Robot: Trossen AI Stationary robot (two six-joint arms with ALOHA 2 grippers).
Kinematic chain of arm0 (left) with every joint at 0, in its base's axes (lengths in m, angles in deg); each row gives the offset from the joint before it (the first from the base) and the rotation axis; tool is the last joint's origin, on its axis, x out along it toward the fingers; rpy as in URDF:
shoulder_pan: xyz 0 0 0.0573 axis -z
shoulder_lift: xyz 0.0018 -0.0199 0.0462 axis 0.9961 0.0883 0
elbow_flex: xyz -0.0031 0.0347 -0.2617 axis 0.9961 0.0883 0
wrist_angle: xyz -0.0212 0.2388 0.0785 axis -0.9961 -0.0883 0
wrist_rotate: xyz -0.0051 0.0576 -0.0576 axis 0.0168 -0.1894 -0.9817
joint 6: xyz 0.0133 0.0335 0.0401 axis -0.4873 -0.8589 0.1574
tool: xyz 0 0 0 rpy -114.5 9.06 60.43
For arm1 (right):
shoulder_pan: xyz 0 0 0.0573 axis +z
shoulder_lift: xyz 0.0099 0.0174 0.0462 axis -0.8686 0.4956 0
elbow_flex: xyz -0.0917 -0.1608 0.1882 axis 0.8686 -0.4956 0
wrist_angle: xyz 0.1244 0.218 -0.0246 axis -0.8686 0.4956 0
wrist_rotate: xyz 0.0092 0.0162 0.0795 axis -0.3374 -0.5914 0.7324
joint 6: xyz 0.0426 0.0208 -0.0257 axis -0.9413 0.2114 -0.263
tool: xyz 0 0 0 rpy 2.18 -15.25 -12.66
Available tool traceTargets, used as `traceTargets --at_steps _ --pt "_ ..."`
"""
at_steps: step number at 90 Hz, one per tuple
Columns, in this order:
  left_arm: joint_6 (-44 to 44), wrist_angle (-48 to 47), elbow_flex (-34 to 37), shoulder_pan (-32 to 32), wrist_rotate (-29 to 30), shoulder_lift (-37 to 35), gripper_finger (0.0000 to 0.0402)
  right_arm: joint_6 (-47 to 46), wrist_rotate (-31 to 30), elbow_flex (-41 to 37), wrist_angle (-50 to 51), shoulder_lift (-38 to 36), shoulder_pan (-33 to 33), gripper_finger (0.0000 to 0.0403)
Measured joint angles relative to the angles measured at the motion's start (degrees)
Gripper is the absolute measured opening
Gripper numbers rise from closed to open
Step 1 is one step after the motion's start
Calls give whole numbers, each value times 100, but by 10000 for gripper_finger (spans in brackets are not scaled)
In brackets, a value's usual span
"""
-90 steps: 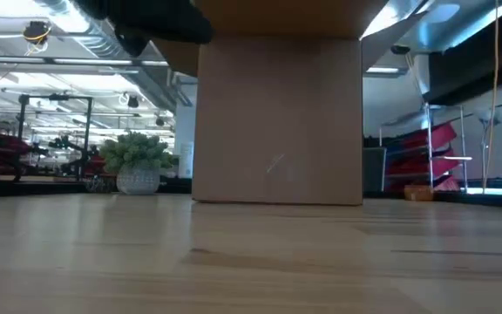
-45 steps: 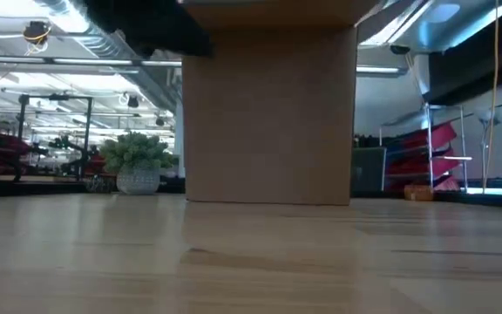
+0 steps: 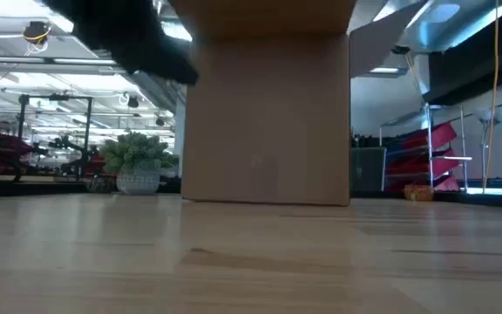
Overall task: Wrap mug
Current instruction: Put the wrapped green mug into the box
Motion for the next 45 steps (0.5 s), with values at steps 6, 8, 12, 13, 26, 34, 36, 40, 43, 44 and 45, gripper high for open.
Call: traceTargets --at_steps 6,8,12,13,26,34,36,40,43,44,45 --pt "66 -148 0 -3 7 0 0 4 1 104 22 -14 0 6" --pt "94 -192 0 -2 6 0 0 5 1 145 83 -13 0 6" --pt "154 -288 0 1 6 0 0 12 1 222 212 -14 0 6" --pt "172 -311 0 1 6 0 0 19 1 245 241 -14 0 6" --pt "337 -601 0 143 8 0 0 255 -349 692 657 -19 -22 6" --pt "243 -586 0 351 5 -16 0 425 -721 872 1250 -40 -113 6" --pt "187 -564 0 397 4 -35 0 462 -808 872 1391 -40 -137 6" --pt "154 -545 0 476 -5 -113 0 527 -932 832 1594 -38 -164 6" --pt "153 -545 0 523 -7 -187 0 551 -1049 744 1653 -28 -179 6" --pt "160 -540 0 537 -5 -210 0 554 -1087 709 1657 -26 -183 6" --pt "169 -536 0 550 -2 -231 0 560 -1117 672 1658 -23 -190 6"
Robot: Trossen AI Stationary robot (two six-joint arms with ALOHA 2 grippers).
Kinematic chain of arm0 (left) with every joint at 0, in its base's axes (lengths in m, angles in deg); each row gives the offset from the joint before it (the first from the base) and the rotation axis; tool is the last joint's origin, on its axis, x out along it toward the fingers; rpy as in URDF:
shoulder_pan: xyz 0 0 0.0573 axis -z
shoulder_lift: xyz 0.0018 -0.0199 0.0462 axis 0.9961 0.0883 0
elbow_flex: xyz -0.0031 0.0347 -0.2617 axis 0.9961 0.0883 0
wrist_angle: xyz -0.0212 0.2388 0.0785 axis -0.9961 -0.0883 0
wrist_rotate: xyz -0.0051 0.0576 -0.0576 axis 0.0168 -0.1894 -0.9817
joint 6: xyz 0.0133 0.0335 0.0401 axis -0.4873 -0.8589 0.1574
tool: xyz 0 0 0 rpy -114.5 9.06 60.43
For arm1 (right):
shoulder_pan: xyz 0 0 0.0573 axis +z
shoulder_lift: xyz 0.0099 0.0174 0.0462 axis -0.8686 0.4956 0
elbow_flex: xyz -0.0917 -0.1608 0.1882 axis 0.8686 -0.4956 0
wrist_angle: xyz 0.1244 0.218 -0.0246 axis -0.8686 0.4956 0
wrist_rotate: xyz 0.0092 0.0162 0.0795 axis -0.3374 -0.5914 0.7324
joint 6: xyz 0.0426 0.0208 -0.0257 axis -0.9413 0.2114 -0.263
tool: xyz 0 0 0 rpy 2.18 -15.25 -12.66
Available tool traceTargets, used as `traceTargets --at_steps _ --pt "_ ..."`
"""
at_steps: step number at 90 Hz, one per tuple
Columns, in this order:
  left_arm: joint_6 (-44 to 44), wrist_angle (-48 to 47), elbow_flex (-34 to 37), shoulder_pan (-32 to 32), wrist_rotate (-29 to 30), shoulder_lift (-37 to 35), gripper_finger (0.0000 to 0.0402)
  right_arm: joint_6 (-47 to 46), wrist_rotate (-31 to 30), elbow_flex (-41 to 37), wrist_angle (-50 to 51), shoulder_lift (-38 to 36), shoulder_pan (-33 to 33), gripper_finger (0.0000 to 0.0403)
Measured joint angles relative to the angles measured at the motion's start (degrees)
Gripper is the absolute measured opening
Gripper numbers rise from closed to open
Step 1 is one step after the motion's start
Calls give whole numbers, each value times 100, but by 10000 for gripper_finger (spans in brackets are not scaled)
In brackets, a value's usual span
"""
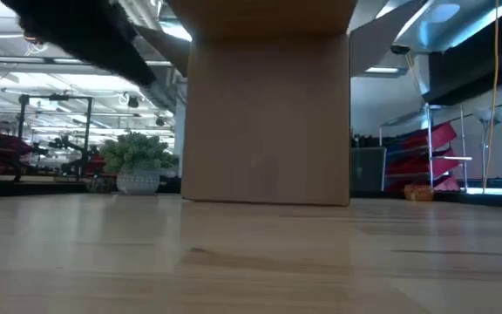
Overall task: Wrap mug
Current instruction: Put the wrapped green mug into the box
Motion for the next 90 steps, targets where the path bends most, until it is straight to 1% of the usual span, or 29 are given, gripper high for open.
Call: traceTargets --at_steps 5,20,32,46,63,76,90 --pt "26 56 -2 65 51 -91 0 -13 -24 -196 -24 11 -10 6" --pt "-265 567 -4 194 199 -218 0 -178 226 -859 -520 -37 -63 6" --pt "-435 748 -4 164 198 -217 0 -241 383 -1145 -849 -54 -145 7" --pt "-384 732 -4 166 204 -215 0 -145 554 -1191 -1066 -42 -193 22" --pt "-313 732 -4 164 200 -215 0 -226 1260 -1231 -1186 14 -297 29" --pt "-356 732 -4 166 200 -214 0 -256 1172 -1233 -1246 -4 -310 29" --pt "-351 732 -4 166 198 -212 0 -326 1018 -972 -1165 -45 -342 8"
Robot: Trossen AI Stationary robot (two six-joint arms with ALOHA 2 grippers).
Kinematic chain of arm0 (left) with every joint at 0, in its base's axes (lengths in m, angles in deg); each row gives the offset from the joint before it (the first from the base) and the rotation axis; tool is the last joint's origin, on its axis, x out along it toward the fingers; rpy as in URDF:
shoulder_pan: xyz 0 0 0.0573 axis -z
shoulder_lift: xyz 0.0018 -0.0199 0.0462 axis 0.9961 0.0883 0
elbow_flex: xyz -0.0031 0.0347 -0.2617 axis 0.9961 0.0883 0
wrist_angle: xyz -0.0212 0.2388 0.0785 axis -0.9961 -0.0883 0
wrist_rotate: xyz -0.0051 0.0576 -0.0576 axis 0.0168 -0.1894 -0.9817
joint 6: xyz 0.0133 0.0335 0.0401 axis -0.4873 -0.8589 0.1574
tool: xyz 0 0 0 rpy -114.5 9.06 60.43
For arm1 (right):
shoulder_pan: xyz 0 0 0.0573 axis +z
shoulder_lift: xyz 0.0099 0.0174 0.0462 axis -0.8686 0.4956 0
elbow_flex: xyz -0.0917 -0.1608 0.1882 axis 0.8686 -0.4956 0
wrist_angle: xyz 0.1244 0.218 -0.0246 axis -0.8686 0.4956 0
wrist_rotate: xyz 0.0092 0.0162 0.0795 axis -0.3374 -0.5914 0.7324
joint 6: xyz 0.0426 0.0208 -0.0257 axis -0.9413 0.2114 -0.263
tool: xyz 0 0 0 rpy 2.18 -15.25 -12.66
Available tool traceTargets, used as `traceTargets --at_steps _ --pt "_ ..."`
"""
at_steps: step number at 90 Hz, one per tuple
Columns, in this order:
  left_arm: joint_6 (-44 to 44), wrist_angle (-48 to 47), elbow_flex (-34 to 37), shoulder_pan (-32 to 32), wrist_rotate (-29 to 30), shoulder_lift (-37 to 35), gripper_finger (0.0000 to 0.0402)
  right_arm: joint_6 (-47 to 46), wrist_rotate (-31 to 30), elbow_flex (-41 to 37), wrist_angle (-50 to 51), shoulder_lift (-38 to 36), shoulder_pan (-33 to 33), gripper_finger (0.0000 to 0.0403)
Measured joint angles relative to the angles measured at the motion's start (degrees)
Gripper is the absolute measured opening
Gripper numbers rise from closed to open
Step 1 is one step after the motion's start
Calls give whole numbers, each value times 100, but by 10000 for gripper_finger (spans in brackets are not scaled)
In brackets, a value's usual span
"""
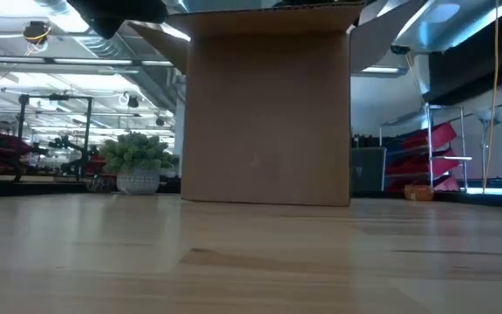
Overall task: Wrap mug
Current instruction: Put the wrapped green mug into the box, then return to Home Position
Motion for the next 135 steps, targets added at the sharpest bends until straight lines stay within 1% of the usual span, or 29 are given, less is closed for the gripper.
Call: traceTargets --at_steps 4,11,20,34,51,63,82,93,103,119,135 --pt "0 0 0 0 0 0 0 -100 -104 109 -10 1 -20 9" --pt "16 2 0 0 0 0 0 -252 -474 271 23 12 -21 12" --pt "17 0 0 0 0 0 0 -307 -842 331 -61 -1 -124 9" --pt "24 -1 0 0 0 0 0 -344 -1024 271 186 225 -204 8" --pt "66 0 0 4 0 0 0 -288 -1126 -14 346 486 -184 25" --pt "41 4 0 4 0 2 0 -319 -1194 -212 302 643 -187 57" --pt "47 1 0 -17 -2 2 0 -326 -1261 -287 379 639 -180 142" --pt "50 -1 0 -17 -2 2 0 -247 -1184 -63 696 506 -182 179" --pt "44 -26 0 -34 -7 2 0 -33 -950 292 1196 330 -140 198" --pt "42 -62 0 -129 -4 2 0 206 -903 649 1804 -99 32 204" --pt "-53 -52 0 -242 -4 2 0 345 -887 670 2015 -712 368 204"
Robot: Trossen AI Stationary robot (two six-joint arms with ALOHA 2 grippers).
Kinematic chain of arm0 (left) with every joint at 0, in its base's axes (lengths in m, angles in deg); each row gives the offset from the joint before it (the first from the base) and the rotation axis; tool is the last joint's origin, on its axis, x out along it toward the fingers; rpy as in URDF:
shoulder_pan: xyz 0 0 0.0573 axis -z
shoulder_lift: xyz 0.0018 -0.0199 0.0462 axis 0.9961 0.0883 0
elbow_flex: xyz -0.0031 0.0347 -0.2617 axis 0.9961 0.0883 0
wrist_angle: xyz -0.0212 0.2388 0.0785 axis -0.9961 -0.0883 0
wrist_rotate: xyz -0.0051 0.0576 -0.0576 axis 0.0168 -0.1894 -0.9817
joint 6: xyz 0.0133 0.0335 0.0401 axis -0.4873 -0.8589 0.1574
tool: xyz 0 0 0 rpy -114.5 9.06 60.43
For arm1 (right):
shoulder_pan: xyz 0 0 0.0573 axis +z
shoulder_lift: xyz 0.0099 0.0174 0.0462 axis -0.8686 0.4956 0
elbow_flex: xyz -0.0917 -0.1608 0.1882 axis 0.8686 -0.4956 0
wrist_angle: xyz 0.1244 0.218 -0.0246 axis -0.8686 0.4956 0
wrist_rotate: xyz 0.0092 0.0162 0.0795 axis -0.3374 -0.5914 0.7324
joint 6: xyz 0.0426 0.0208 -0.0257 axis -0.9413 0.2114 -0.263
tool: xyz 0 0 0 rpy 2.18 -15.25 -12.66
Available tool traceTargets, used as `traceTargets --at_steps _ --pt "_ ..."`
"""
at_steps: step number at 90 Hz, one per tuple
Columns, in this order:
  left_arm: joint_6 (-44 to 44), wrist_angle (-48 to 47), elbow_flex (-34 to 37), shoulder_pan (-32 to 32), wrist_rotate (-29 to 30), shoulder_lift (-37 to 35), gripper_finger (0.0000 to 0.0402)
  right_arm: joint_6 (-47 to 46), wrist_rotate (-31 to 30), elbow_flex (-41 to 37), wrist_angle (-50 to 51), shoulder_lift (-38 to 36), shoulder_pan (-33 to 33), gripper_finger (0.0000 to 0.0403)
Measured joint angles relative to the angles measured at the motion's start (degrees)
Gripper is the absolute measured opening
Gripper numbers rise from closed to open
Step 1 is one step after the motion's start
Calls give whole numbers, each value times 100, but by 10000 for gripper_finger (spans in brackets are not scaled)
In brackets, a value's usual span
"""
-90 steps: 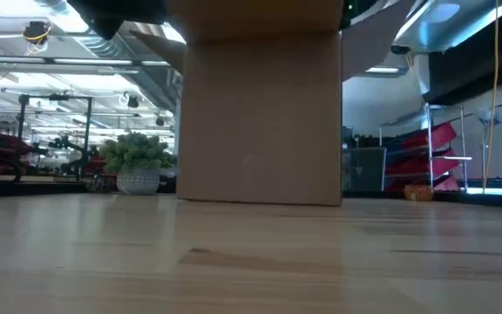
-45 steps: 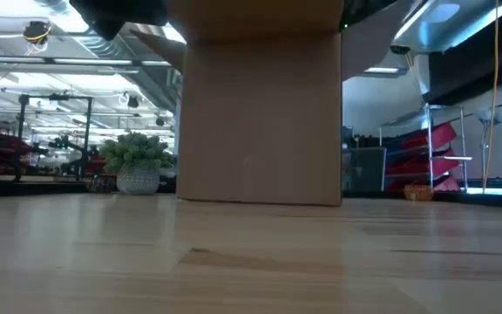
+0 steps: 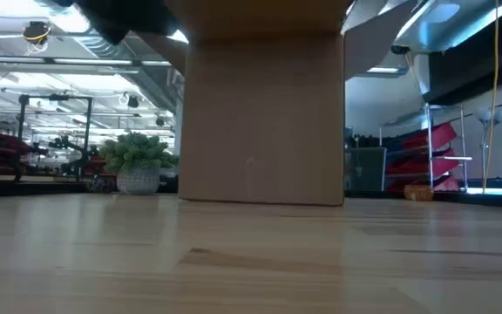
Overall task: Wrap mug
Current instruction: Return to Home Position
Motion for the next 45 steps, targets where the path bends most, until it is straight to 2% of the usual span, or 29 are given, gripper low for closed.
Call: traceTargets --at_steps 9,21,36,45 --pt "-18 15 0 -37 -2 2 0 -24 32 5 212 -365 378 204" --pt "-12 30 0 -56 0 3 0 -209 59 7 540 -723 1210 204" --pt "-16 28 0 -56 -2 4 0 -576 175 7 489 -1062 2683 204" --pt "-16 28 0 -56 -2 4 0 -920 -219 -242 476 -1076 3557 204"
